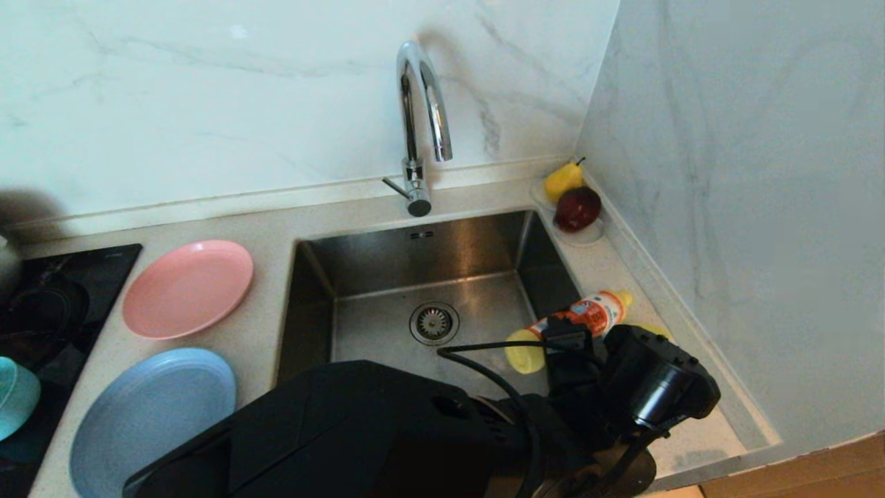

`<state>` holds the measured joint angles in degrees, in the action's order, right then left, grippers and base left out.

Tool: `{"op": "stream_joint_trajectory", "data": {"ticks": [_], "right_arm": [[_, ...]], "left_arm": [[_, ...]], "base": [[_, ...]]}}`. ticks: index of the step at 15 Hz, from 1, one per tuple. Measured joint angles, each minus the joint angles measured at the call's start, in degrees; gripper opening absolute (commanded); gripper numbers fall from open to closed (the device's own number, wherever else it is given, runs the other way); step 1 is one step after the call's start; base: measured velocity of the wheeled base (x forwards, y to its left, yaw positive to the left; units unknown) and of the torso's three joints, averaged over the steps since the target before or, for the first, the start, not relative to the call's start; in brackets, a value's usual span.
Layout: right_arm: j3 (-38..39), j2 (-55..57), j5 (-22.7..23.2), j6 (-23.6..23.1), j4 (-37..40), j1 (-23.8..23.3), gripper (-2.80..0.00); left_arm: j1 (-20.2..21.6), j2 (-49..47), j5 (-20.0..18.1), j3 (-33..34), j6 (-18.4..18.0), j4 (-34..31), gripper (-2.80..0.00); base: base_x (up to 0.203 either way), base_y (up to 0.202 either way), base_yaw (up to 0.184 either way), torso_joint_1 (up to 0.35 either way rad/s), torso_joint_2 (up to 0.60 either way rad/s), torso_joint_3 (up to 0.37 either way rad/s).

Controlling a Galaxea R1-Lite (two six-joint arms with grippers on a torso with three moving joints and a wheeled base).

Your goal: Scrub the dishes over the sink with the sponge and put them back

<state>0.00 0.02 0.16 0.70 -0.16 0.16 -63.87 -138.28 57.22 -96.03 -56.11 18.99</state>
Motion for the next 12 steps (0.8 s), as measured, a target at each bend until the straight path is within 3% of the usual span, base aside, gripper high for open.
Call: {"op": "stream_joint_trajectory", "data": {"ticks": [12], "right_arm": [[0.00, 0.00, 0.02, 0.00, 0.06, 0.00, -2.80]], "left_arm": [[-1.62, -5.87, -2.57, -5.46, -0.04, 1.82, -2.80]], "base": [[0.000, 0.000, 0.000, 0.000, 0.00, 0.000]]}}
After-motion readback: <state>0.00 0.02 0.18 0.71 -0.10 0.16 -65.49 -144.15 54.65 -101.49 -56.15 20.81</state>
